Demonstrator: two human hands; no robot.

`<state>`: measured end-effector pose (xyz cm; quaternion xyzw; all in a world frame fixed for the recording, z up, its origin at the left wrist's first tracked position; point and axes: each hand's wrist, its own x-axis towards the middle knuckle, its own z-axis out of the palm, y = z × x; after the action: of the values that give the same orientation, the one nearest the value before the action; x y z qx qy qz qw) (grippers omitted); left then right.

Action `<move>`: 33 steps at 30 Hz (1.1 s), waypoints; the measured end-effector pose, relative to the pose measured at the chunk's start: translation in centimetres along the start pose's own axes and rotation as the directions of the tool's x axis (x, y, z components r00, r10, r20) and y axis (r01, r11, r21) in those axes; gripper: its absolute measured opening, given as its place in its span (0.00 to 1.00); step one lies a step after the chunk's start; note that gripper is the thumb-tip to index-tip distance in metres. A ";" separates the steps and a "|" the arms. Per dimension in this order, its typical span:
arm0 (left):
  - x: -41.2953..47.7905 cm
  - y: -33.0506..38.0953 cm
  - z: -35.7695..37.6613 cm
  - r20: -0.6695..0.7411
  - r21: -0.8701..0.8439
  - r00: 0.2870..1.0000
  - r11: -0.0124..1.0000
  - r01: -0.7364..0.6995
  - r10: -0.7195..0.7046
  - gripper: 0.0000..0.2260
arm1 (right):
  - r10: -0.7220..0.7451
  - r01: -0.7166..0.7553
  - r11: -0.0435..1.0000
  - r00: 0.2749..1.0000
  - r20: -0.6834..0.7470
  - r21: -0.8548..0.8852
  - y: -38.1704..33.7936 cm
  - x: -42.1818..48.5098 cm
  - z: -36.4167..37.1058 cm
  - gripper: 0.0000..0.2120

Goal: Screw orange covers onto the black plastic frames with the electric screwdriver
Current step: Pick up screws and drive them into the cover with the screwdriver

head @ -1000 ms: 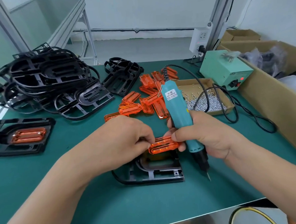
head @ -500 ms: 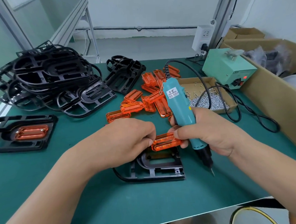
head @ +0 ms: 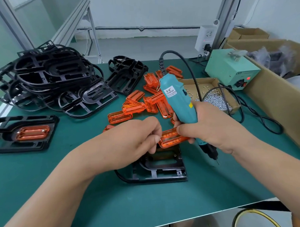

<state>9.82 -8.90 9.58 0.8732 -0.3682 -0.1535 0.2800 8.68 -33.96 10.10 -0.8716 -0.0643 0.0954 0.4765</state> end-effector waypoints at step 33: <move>2.9 -1.5 2.0 -0.337 -0.055 0.883 0.944 0.327 -0.326 0.10 | -0.071 0.043 0.868 0.997 -0.039 -0.495 0.6 -0.6 3.9 0.13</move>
<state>11.69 -10.85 6.89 0.9363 -0.1622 -0.0439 0.3085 7.18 -31.19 7.61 -0.9644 -0.0990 0.0374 0.2422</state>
